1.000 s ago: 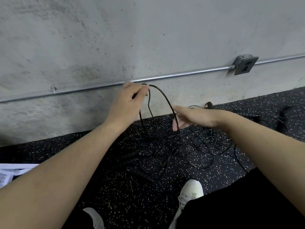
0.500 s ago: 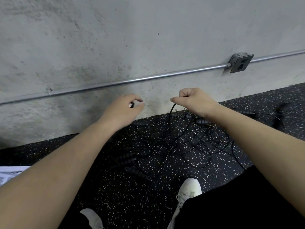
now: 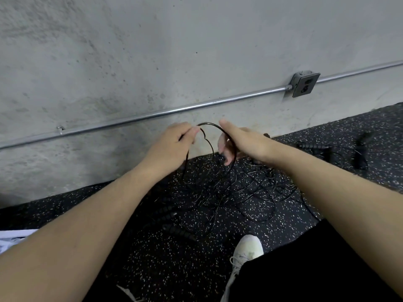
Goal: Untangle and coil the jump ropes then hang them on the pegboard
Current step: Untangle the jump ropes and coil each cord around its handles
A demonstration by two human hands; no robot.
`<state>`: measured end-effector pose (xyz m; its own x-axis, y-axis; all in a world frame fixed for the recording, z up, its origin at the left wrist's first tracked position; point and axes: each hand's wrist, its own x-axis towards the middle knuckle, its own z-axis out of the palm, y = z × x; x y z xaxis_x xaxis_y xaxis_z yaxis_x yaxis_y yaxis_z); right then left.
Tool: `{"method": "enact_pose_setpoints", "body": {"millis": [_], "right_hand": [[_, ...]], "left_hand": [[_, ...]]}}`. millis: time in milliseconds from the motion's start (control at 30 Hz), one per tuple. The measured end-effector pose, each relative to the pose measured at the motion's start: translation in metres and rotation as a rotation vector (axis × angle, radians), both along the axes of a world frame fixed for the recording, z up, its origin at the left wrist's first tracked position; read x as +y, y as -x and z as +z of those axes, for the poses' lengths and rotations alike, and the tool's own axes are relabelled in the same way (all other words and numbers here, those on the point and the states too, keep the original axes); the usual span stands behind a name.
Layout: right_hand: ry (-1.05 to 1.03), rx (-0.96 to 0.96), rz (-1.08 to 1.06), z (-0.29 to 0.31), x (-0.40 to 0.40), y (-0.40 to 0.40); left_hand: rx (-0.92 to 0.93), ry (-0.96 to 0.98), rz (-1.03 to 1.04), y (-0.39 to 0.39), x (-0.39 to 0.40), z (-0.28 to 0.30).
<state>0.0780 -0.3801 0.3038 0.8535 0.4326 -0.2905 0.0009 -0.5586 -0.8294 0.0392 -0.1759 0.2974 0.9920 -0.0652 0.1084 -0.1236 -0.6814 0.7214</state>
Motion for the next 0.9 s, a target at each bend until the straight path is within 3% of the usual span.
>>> {"method": "enact_pose_setpoints", "body": {"millis": [167, 233, 433, 567, 633, 767, 900], "right_hand": [[0.133, 0.114, 0.005, -0.008, -0.028, 0.003], [0.123, 0.138, -0.052, -0.013, -0.037, 0.003], [-0.39, 0.223, -0.485, -0.013, -0.052, -0.02], [-0.597, 0.14, -0.519, -0.004, -0.045, -0.023], [-0.564, 0.11, -0.445, -0.004, -0.039, -0.02], [-0.279, 0.007, -0.192, -0.004, -0.019, -0.004], [-0.141, -0.083, -0.106, -0.001, -0.001, 0.009]], "left_hand": [[0.037, 0.315, 0.281, -0.01, 0.018, -0.006], [0.072, 0.343, 0.315, -0.013, 0.026, -0.011], [0.188, 0.045, 0.121, -0.004, 0.029, -0.019], [0.287, -0.034, 0.024, -0.001, 0.021, -0.021], [0.28, 0.019, -0.008, 0.0, 0.012, -0.019], [0.196, 0.069, -0.161, 0.002, -0.014, -0.012], [0.115, 0.069, -0.201, 0.005, -0.034, -0.007]]}}
